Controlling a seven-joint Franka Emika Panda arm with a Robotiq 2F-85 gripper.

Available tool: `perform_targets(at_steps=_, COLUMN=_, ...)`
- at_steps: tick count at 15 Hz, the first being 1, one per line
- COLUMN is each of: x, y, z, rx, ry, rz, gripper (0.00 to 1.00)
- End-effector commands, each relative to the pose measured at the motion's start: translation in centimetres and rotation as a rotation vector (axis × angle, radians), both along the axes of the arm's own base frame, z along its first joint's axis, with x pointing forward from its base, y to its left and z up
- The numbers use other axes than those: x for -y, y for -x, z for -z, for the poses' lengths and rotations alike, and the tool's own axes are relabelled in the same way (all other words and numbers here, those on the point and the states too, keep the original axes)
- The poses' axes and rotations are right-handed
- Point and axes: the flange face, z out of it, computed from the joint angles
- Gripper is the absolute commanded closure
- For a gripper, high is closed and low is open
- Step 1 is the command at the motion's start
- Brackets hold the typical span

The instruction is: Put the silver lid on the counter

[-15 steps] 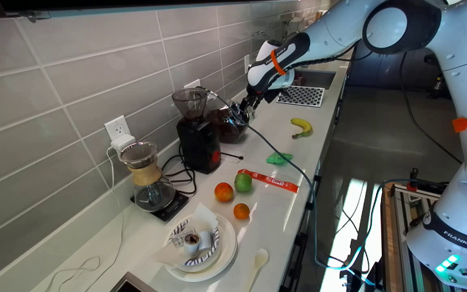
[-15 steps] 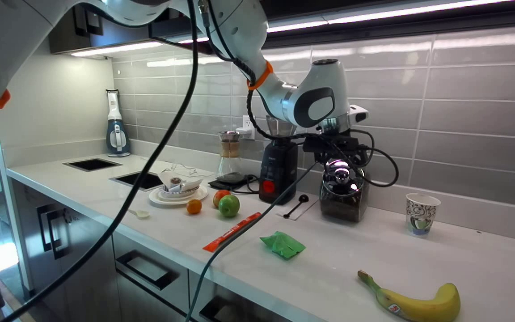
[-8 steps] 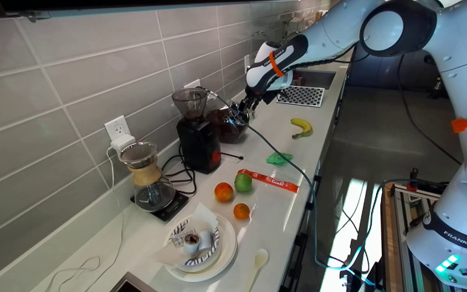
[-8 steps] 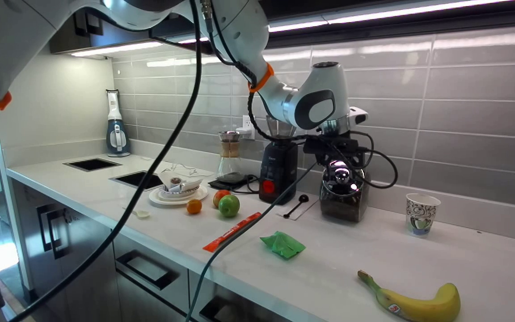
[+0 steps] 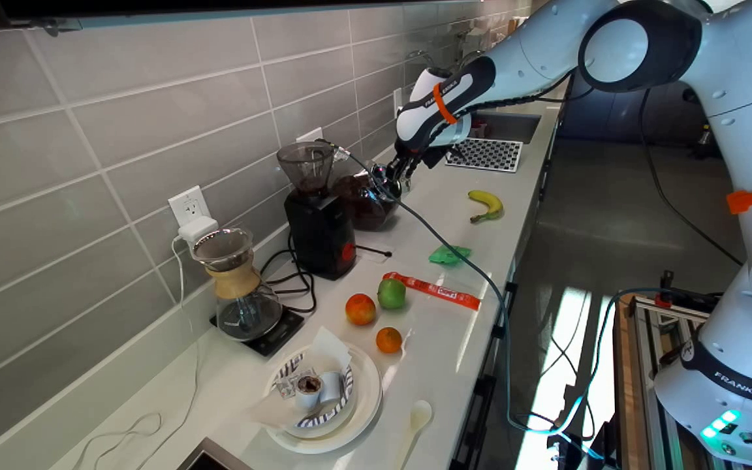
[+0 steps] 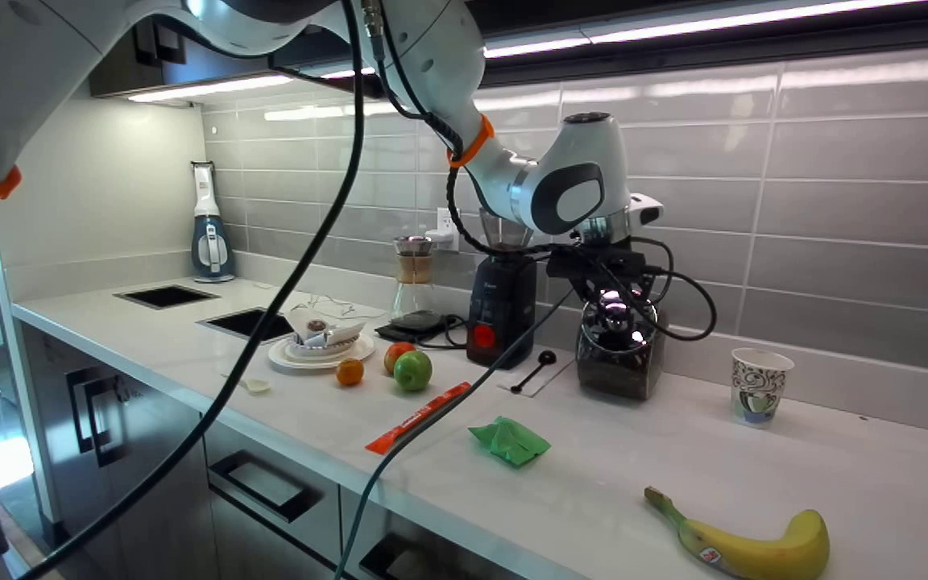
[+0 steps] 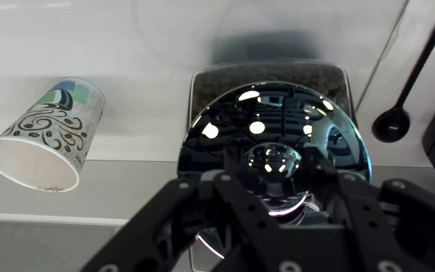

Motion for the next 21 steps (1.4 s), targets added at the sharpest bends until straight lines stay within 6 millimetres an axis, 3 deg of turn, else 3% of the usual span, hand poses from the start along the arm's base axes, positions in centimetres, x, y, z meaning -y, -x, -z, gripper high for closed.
perform_targets(at_steps=1, x=0.2, y=-0.5, z=0.4, rx=0.008, ry=0.001, rz=0.012, gripper=0.79)
perform_targets(at_steps=13, x=-0.6, y=0.4, z=-0.7, rx=-0.004, ry=-0.021, rz=0.034, gripper=0.79)
perform_targets(at_steps=21, x=-0.3, y=2.0, z=-2.3, rx=-0.018, ry=0.013, rz=0.048, gripper=0.79)
